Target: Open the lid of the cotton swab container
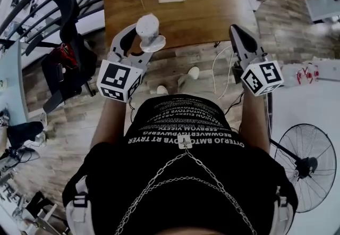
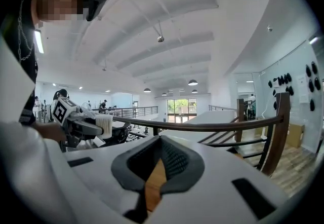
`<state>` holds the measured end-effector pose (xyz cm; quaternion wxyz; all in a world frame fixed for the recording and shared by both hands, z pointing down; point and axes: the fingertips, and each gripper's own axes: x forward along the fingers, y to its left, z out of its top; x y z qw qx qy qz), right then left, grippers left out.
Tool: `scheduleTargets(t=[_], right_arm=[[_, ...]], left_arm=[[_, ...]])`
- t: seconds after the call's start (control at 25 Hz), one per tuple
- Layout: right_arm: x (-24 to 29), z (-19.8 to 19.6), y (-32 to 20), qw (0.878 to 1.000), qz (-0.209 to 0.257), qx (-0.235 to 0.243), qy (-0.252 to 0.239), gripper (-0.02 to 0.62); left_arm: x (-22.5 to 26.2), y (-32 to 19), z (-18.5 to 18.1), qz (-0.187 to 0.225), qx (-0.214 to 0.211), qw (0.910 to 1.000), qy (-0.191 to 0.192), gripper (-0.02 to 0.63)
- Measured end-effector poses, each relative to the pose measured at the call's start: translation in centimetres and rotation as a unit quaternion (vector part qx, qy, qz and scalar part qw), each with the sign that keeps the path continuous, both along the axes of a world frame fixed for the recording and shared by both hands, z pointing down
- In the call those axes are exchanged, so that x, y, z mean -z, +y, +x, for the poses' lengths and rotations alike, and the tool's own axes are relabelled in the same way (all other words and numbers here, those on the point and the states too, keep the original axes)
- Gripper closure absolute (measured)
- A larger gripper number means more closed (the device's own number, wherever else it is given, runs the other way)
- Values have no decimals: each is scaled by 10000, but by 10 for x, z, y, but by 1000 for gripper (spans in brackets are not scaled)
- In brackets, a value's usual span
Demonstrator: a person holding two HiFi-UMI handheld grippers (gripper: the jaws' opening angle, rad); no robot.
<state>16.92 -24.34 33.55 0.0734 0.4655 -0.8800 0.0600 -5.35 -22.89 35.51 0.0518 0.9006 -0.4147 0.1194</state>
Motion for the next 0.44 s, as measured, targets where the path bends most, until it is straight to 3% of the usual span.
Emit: scheduleTargets(t=[0.44], right_arm=[[3, 30, -32, 9986, 155, 412, 300, 578]], left_arm=[[-2, -31, 82, -122, -188, 9997, -136, 356]])
